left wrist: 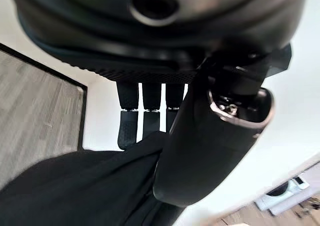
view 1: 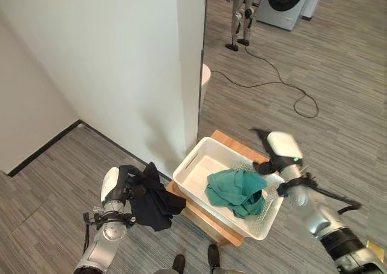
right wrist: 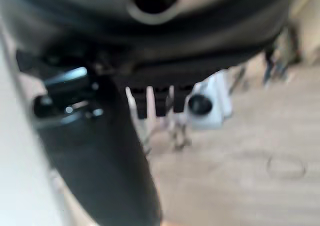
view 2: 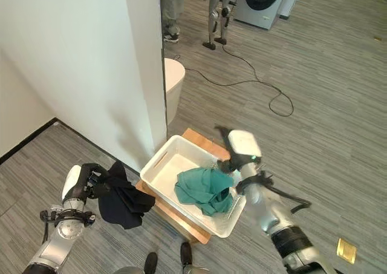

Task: Pick up bed clothes into laundry basket.

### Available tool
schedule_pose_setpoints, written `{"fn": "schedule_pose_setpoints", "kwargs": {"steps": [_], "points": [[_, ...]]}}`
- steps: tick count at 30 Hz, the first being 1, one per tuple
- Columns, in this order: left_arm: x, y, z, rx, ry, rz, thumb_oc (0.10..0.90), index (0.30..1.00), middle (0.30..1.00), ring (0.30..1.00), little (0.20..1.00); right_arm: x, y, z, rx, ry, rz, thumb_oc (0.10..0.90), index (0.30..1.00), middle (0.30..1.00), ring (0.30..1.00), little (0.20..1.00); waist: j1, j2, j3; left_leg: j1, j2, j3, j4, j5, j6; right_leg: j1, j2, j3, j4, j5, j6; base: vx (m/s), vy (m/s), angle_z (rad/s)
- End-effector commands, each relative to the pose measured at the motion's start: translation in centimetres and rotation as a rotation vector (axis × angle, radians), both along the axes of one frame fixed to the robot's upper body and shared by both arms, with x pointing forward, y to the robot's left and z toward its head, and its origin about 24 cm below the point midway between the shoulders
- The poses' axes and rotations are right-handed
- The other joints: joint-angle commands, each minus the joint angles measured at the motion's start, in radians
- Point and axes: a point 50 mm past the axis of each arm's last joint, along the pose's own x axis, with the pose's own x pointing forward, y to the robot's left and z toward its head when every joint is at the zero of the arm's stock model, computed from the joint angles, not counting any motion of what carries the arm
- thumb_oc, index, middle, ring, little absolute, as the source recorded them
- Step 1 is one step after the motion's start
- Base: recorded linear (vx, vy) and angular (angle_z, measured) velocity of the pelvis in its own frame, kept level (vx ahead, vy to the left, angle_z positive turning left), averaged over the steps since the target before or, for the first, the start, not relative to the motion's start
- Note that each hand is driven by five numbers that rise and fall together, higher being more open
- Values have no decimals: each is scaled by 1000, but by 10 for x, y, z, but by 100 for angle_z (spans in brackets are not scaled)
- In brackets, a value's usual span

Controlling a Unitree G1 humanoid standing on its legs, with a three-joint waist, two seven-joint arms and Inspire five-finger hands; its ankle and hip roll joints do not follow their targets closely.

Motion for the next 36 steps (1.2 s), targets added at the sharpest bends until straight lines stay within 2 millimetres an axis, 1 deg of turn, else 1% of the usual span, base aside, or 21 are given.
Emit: {"fn": "schedule_pose_setpoints", "kwargs": {"steps": [1, 2, 3, 4, 5, 6, 7, 8, 10, 12, 14, 15, 16, 17, 19, 20, 22, 24, 30, 31, 36], "points": [[25, 13, 122, -49, -534, -186, 400, 300, 300, 300, 300, -15, -63, 13, -32, -55, -202, 800, 900, 900, 900, 900, -49, -34, -109, -47, 11, 80, 2, -73, -37, 90, -104, 18, 9, -169, 132, -50, 54, -28], [25, 13, 122, -49, -534, -186, 400, 300, 300, 300, 300, -15, -63, 13, -32, -55, -202, 800, 900, 900, 900, 900, -49, -34, -109, -47, 11, 80, 2, -73, -37, 90, -104, 18, 9, -169, 132, -54, 55, -31], [20, 17, 164, -25, -690, -252, 400, 300, 300, 300, 300, -36, -97, -14, -14, 51, -353, 800, 900, 900, 900, 900, -68, -22, -112, -46, 10, 91, 2, -74, -38, 85, -104, 23, 9, -164, 138, -19, 8, -31], [19, 18, 165, -26, -688, -255, 400, 300, 300, 300, 300, -36, -97, -15, -11, 51, -353, 800, 900, 900, 900, 900, -66, -24, -113, -45, 10, 92, 2, -75, -38, 85, -104, 24, 9, -164, 138, -21, 7, -19], [15, 23, 195, -29, -805, -291, 400, 300, 300, 300, 300, -61, -126, -45, 20, 168, -506, 800, 900, 900, 900, 900, -80, -16, -119, -44, 12, 97, 2, -75, -40, 85, -104, 28, 9, -163, 141, 11, -4, -15], [12, 26, 213, -20, -870, -305, 400, 300, 300, 300, 300, -77, -139, -64, 33, 244, -586, 800, 900, 900, 900, 900, -84, -12, -126, -43, 10, 99, 2, -77, -41, 86, -103, 33, 9, -164, 141, 0, 0, 0], [6, 29, 241, -22, -977, -348, 400, 300, 300, 300, 300, -112, -157, -96, 80, 382, -729, 800, 900, 900, 900, 900, -93, -1, -133, -42, 10, 102, 2, -76, -44, 87, -103, 35, 8, -166, 142, 5, -26, -4], [3, 31, 251, -28, -1009, -365, 400, 300, 300, 300, 300, -124, -163, -105, 96, 427, -778, 800, 900, 900, 900, 900, -95, 1, -136, -41, 11, 103, 2, -77, -45, 87, -102, 36, 8, -167, 142, -10, -46, -1], [-14, 25, 288, -74, -1158, -506, 400, 300, 300, 300, 300, -171, -164, -145, 154, 638, -884, 800, 900, 900, 900, 900, -106, 13, -151, -38, 14, 110, 2, -78, -50, 90, -101, 41, 6, -174, 142, -18, -50, -24], [-23, 19, 300, -137, -1217, -604, 400, 300, 300, 300, 300, -190, -156, -164, 174, 738, -898, 800, 900, 900, 900, 900, -111, 18, -156, -35, 15, 116, 2, -80, -52, 92, -100, 44, 6, -179, 141, -16, -38, -29], [-26, 12, 308, -210, -1265, -686, 400, 300, 300, 300, 300, -204, -141, -183, 200, 836, -882, 800, 900, 900, 900, 900, -118, 22, -162, -31, 18, 123, 2, -81, -54, 96, -100, 45, 6, -182, 141, -8, -43, -36], [-20, 5, 305, -287, -1261, -727, 400, 300, 300, 300, 300, -214, -126, -200, 223, 926, -864, 800, 900, 900, 900, 900, -124, 27, -166, -28, 20, 128, 2, -80, -54, 101, -98, 49, 6, -184, 138, -19, -62, 3], [-10, -8, 301, -358, -1256, -752, 400, 300, 300, 300, 300, -220, -110, -214, 248, 1000, -851, 800, 900, 900, 900, 900, -131, 30, -166, -25, 22, 134, 2, -80, -54, 106, -98, 47, 6, -186, 137, -34, -63, 14], [6, -32, 297, -398, -1216, -779, 400, 300, 300, 300, 300, -217, -94, -225, 271, 1057, -834, 800, 900, 900, 900, 900, -144, 37, -163, -19, 24, 143, 2, -80, -52, 108, -97, 48, 6, -182, 136, -28, -46, 6], [12, -38, 296, -406, -1206, -775, 400, 300, 300, 300, 300, -217, -91, -228, 281, 1065, -836, 800, 900, 900, 900, 900, -146, 36, -160, -17, 24, 147, 2, -81, -52, 109, -97, 50, 6, -180, 137, -15, -16, -16], [23, -46, 295, -397, -1195, -725, 400, 300, 300, 300, 300, -218, -84, -231, 383, 1031, -884, 800, 900, 900, 900, 900, -164, 37, -158, -11, 27, 156, 2, -82, -50, 110, -96, 52, 6, -178, 137, -5, -15, -13], [29, -47, 294, -361, -1192, -674, 400, 300, 300, 300, 300, -220, -83, -232, 421, 1018, -908, 800, 900, 900, 900, 900, -169, 35, -157, -9, 27, 159, 2, -84, -50, 111, -95, 54, 6, -177, 137, 1, -11, -8], [40, -49, 293, -237, -1195, -563, 400, 300, 300, 300, 300, -225, -83, -233, 478, 985, -960, 800, 900, 900, 900, 900, -178, 30, -154, -7, 27, 163, 2, -85, -48, 111, -92, 58, 7, -176, 136, -2, -14, -8], [45, -59, 289, -163, -1199, -524, 400, 300, 300, 300, 300, -235, -92, -230, 529, 947, -1038, 800, 900, 900, 900, 900, -189, 21, -147, -6, 28, 166, 2, -87, -47, 109, -87, 66, 8, -173, 137, 0, -2, -1], [48, -65, 284, -132, -1186, -505, 400, 300, 300, 300, 300, -248, -97, -230, 558, 937, -1107, 800, 900, 900, 900, 900, -197, 16, -144, -6, 28, 167, 2, -89, -46, 107, -86, 70, 8, -173, 137, 0, 0, 0], [62, -83, 266, -102, -1091, -512, 400, 300, 300, 300, 300, -271, -99, -232, 568, 976, -1185, 800, 900, 900, 900, 900, -223, 7, -140, -7, 31, 171, 2, -91, -45, 99, -80, 84, 12, -168, 141, 2, 0, -1]]}}
